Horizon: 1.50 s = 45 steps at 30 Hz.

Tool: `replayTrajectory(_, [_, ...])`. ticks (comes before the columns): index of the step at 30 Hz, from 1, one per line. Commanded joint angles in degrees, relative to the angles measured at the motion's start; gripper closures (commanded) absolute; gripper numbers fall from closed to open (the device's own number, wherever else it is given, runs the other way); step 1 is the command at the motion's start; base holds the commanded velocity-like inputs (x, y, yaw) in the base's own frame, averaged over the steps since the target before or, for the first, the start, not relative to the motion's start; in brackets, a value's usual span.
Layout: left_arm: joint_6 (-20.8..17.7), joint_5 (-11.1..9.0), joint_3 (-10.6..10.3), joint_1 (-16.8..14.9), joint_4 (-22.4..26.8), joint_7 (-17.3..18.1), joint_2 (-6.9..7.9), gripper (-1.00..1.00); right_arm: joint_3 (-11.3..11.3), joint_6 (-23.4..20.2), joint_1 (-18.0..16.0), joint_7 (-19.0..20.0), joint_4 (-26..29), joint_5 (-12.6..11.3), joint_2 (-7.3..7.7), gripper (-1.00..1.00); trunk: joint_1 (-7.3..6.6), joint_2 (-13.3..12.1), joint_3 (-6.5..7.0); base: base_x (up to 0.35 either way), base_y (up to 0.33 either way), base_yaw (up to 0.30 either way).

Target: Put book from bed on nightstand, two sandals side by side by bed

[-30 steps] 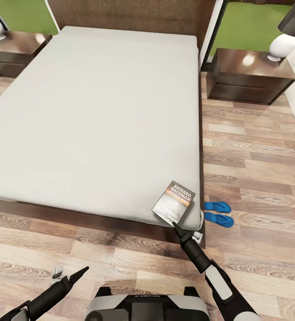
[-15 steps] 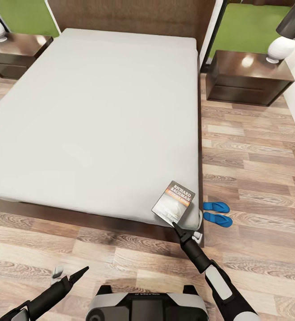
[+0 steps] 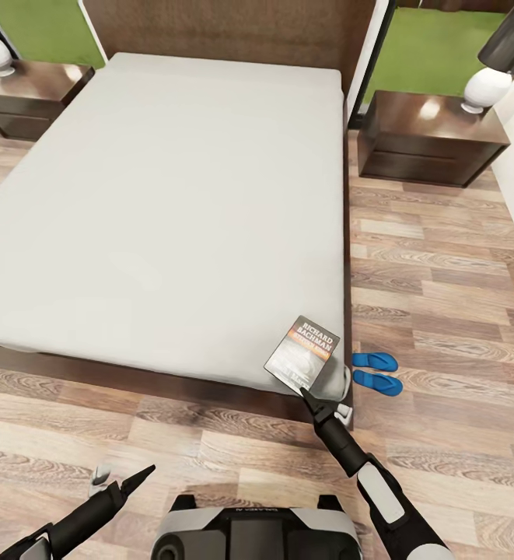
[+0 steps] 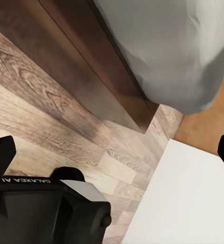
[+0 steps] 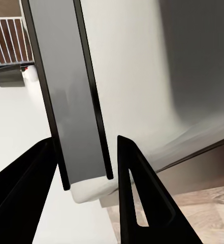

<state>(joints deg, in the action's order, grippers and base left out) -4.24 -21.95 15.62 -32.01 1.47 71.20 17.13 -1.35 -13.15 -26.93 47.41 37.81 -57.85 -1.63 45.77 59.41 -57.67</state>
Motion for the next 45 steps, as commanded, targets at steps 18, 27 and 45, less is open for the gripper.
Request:
replayTrajectory(18, [0.9, 0.5, 0.4, 0.0, -0.2, 1.8, 0.09, -1.0, 0.2, -0.6, 0.0, 0.2, 0.3, 0.1, 0.25, 1.0, -3.95, -7.2, 3.21, 0.0, 0.0, 0.0])
replayTrajectory(27, [1.0, 0.6, 0.4, 0.0, -0.2, 1.9, 0.09, -1.0, 0.2, -4.6, 0.1, 0.8, -0.2, 0.2, 10.83, 1.0, -5.93, -10.8, 4.83, 0.0, 0.0, 0.0])
replayTrajectory(45, [0.9, 1.1, -1.0, 0.0, 0.1, 1.9, -0.89, -1.0, 0.2, -12.9, 0.1, 23.3, -15.9, 22.7, 30.18, 1.0, -9.88, -18.0, 8.06, 0.0, 0.0, 0.0])
